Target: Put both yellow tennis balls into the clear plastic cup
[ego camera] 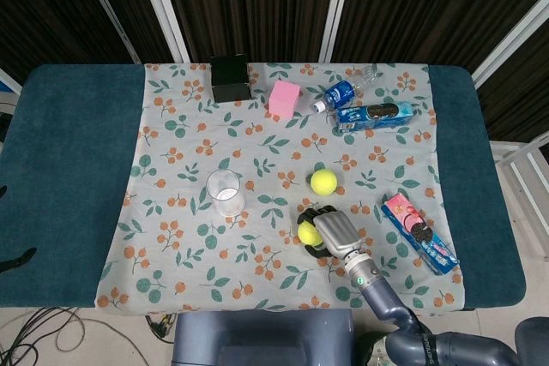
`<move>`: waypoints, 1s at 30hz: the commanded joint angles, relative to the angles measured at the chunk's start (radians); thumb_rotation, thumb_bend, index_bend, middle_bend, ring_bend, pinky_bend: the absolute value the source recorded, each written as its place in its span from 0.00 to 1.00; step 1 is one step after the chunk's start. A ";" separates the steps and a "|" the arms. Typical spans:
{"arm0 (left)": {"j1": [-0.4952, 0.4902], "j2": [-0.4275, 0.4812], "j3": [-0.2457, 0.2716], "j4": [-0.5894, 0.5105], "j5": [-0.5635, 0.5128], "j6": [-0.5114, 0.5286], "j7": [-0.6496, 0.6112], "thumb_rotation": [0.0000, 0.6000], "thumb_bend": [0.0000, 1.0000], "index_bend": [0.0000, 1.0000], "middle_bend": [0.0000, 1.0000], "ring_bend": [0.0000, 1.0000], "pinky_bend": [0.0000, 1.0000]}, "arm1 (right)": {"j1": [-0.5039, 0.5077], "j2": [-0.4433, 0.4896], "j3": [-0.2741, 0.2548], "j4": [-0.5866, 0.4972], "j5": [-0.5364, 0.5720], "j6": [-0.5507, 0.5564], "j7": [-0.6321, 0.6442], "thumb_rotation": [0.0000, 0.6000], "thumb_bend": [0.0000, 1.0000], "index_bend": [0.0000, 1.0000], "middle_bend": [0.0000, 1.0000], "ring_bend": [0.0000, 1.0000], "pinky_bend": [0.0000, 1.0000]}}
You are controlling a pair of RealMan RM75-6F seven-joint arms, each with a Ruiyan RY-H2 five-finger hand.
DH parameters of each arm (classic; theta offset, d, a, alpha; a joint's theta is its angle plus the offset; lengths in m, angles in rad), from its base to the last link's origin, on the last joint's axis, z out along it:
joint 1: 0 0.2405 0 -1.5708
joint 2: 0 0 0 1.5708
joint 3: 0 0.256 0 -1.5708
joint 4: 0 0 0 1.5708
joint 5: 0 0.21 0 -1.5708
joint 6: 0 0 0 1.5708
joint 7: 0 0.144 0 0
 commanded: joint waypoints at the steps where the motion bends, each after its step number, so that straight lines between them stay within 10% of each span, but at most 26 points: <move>1: 0.000 0.002 0.000 -0.002 -0.002 -0.002 0.001 1.00 0.03 0.05 0.00 0.00 0.03 | 0.000 0.011 -0.002 -0.007 0.003 -0.004 0.007 1.00 0.59 0.48 0.34 0.55 0.38; 16: 0.002 0.010 0.003 -0.012 0.003 0.000 -0.003 1.00 0.03 0.05 0.00 0.00 0.04 | 0.049 0.244 0.152 -0.174 -0.024 0.018 0.061 1.00 0.59 0.48 0.34 0.55 0.61; 30: 0.001 0.014 0.002 -0.012 -0.005 -0.009 -0.012 1.00 0.03 0.05 0.00 0.00 0.04 | 0.233 0.364 0.347 -0.256 0.211 -0.139 0.064 1.00 0.59 0.48 0.34 0.54 0.75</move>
